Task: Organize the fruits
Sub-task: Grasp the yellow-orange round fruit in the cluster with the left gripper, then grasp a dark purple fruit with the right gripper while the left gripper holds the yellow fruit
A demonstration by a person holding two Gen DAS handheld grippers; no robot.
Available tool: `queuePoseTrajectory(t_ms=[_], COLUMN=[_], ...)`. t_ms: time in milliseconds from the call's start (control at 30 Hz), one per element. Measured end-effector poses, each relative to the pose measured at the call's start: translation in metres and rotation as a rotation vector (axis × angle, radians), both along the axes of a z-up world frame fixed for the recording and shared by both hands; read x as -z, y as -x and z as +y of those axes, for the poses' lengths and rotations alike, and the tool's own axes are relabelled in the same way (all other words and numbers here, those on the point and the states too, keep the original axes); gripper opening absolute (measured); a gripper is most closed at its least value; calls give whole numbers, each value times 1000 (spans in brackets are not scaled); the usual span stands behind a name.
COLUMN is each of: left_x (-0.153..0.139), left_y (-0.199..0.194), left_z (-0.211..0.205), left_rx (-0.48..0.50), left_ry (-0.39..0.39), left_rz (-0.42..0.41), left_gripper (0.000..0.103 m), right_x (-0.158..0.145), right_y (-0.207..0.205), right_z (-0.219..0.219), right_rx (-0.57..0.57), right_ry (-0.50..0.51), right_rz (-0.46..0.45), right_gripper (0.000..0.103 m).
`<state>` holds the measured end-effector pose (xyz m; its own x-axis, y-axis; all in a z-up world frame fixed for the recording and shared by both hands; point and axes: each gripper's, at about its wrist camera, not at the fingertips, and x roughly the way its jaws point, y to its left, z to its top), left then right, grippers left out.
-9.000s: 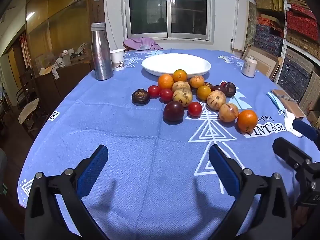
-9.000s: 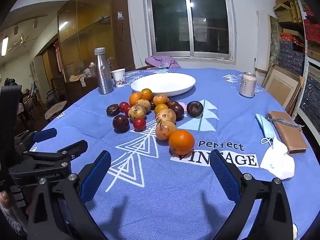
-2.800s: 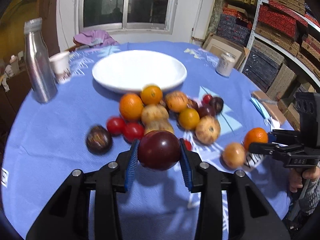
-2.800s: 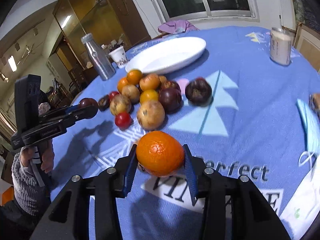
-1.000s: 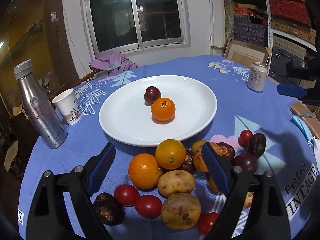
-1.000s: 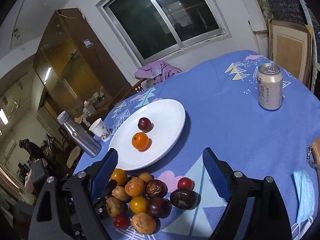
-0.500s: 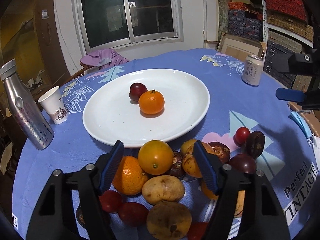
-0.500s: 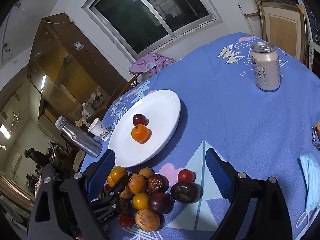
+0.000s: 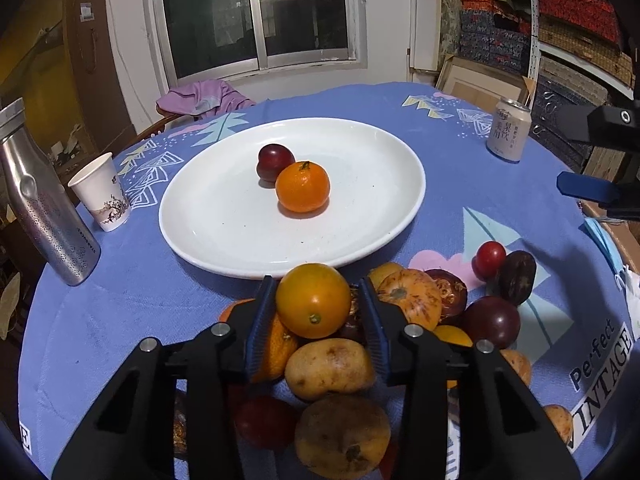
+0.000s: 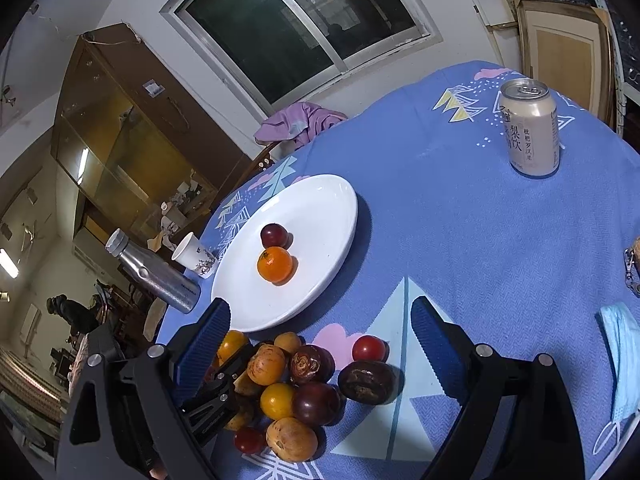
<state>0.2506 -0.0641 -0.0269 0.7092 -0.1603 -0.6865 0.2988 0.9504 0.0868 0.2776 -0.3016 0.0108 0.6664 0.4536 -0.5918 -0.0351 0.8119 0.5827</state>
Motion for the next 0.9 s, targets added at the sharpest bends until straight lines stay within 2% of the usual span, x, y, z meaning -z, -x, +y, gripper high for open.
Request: queuePoseTrajectory(t_ms=[500,767,900], left_x=[0,-7,-18], left_y=[0,4,11], left_z=[3,12,18], left_rx=[3,-6,-12], left_ry=[18,76,91], left_rz=[-3,2,-24], left_gripper=[37,37,37], right_x=[4,5,7], right_y=[-3,-4,-4], right_z=[1,1,3], right_rx=[4,3,-5], right_ry=[9,12,19], right_rz=[17,13,18], right_gripper=[93,93,93])
